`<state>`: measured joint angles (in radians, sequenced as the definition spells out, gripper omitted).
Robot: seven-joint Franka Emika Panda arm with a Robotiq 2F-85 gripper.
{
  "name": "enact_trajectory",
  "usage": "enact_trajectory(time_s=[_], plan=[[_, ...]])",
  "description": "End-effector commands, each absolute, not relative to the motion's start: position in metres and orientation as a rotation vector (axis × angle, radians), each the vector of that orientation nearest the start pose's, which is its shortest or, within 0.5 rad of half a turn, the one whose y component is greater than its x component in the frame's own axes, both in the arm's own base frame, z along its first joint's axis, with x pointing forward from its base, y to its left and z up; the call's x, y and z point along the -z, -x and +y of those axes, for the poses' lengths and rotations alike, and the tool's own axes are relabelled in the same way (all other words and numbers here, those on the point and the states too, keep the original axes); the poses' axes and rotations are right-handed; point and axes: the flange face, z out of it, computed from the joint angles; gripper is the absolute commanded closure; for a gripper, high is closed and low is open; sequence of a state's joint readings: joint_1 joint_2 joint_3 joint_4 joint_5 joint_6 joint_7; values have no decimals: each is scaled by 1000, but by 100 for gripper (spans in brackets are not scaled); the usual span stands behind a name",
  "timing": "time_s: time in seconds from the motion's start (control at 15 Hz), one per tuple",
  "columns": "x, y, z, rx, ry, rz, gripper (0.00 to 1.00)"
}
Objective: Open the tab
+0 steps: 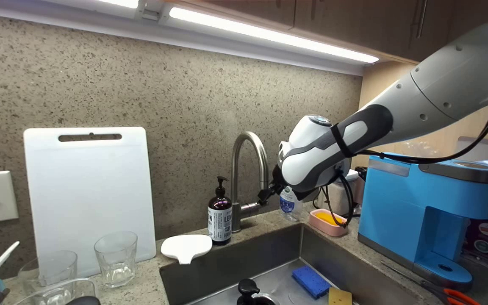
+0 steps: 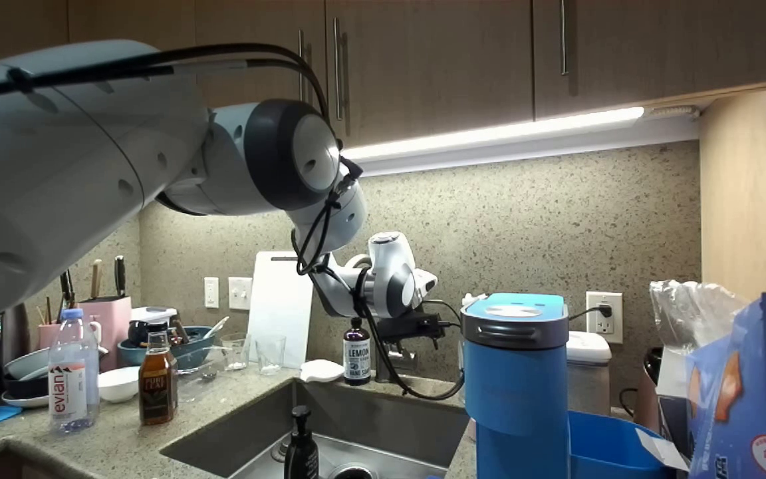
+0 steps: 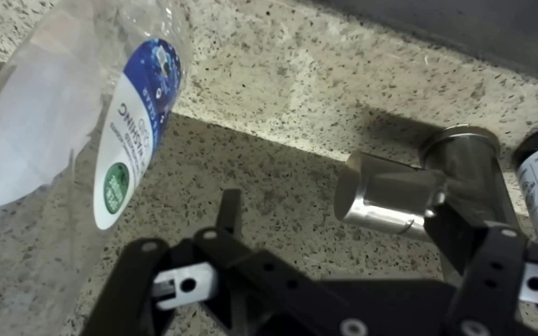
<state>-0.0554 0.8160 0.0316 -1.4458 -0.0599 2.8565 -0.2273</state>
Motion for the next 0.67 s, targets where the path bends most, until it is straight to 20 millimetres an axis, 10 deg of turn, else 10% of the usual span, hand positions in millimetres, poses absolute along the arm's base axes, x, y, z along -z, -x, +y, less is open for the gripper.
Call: enact_trajectory(time_s=[0.0, 0.6], plan=[[-270, -766, -22, 933, 3078, -359, 0], [-274, -765, -28, 952, 3106, -314, 0]])
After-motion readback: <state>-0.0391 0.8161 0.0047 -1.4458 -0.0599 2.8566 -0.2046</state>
